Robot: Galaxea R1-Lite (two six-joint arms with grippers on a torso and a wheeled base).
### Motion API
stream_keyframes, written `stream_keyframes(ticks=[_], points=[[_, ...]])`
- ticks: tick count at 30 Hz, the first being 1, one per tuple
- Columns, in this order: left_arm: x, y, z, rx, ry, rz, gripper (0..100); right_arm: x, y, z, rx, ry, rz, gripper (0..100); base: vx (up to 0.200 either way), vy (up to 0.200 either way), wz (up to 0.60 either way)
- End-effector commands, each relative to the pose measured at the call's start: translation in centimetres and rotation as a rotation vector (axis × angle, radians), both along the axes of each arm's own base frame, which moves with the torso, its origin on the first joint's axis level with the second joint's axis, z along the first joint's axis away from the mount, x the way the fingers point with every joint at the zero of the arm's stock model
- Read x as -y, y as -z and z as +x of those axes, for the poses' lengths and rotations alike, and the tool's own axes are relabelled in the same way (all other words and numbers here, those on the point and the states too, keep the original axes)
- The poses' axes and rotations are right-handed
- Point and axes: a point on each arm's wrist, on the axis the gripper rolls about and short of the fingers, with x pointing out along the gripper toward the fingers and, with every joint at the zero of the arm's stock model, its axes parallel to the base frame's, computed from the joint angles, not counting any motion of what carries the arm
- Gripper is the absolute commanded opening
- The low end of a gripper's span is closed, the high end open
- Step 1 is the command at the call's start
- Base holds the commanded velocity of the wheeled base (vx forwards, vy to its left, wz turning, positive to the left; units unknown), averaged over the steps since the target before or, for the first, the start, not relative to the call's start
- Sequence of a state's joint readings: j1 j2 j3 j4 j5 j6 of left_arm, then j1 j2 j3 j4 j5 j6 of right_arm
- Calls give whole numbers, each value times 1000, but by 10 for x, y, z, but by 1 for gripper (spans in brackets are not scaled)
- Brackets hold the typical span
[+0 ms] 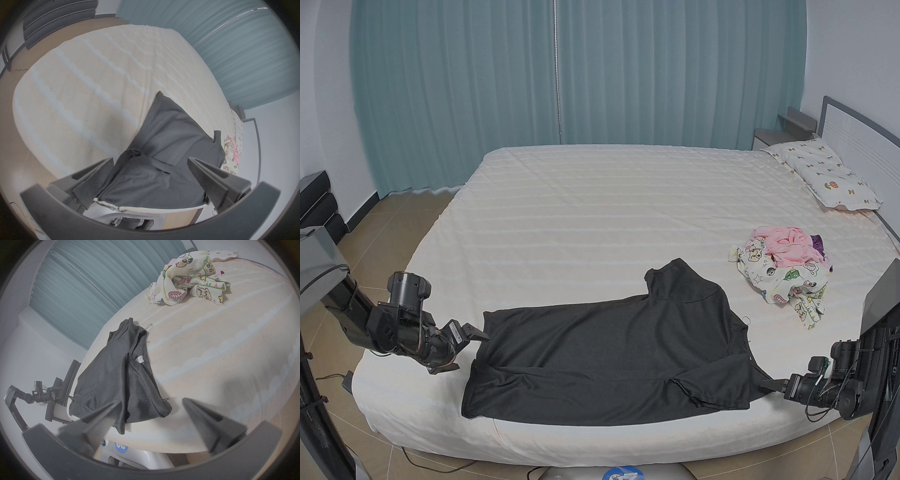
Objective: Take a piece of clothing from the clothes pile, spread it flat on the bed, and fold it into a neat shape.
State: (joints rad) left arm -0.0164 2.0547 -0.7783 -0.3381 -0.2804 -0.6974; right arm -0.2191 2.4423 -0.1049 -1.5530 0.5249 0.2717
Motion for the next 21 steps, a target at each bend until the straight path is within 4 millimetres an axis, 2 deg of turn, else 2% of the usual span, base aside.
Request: stream_keyframes(ticks=[1,13,14,17,21], points=[[11,18,16,-27,34,21,100,2,-5,3,37,7,-7,100,0,0,0],[12,39,17,-68,47,124,100,9,-16,10,99,36,-13,100,0,0,0],[13,39,17,-69,48,124,0,9,-16,10,98,35,-11,100,0,0,0],[14,43,16,-81,53,128,0,9,-16,10,98,34,-10,100,0,0,0],[14,45,18,-80,35,164,0,8,-27,12,140,26,-17,100,0,0,0]])
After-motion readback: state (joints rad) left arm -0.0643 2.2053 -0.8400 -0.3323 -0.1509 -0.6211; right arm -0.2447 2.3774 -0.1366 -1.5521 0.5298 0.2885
